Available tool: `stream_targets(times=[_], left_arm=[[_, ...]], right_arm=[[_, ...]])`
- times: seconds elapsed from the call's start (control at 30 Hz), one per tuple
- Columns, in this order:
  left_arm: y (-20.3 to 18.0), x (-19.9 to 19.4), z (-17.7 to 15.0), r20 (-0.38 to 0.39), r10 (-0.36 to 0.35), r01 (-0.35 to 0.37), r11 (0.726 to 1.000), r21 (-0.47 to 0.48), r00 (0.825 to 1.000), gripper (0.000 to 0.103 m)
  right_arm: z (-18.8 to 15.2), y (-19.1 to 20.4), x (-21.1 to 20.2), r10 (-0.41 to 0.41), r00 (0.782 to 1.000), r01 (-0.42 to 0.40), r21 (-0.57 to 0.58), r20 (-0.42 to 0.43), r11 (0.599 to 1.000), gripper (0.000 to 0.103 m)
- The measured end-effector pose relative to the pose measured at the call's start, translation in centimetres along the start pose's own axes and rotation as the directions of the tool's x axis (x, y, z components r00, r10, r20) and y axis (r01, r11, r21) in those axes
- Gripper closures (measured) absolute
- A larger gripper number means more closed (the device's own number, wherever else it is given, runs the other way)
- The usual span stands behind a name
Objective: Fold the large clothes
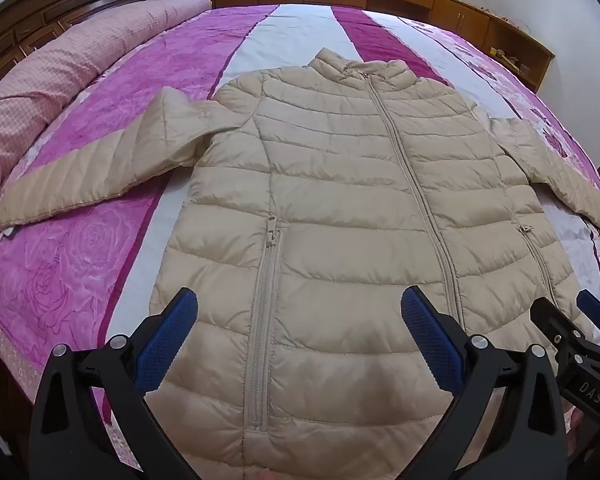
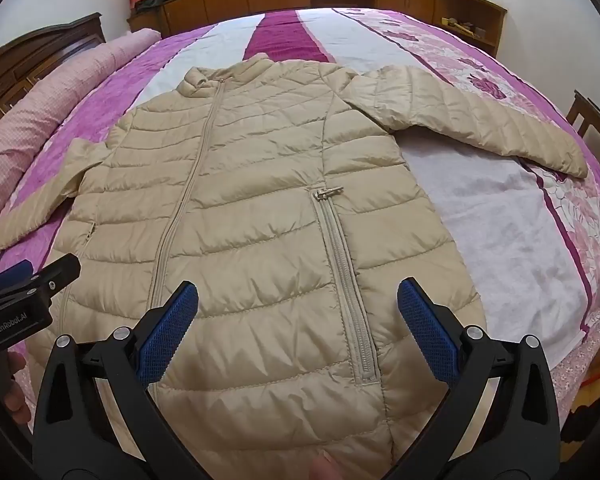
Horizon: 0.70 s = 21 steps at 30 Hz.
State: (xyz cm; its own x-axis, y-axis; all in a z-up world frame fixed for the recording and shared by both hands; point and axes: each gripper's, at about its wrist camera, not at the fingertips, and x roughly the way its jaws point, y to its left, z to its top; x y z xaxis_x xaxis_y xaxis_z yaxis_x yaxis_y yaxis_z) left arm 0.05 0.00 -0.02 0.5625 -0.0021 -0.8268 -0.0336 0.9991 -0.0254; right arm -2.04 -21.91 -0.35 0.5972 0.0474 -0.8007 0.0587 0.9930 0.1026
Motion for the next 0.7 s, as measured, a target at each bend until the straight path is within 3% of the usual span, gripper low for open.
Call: stream_targets(times=[0.7], left_arm=[[0.00,0.02,0.01,-0.002,0.001,-0.001,1.000,0.000,1.000,0.005]], right_arm=[[0.04,-0.16,-0.21,-0.007,1.000,0.007,-0.002,0.004,1.000,0.003]])
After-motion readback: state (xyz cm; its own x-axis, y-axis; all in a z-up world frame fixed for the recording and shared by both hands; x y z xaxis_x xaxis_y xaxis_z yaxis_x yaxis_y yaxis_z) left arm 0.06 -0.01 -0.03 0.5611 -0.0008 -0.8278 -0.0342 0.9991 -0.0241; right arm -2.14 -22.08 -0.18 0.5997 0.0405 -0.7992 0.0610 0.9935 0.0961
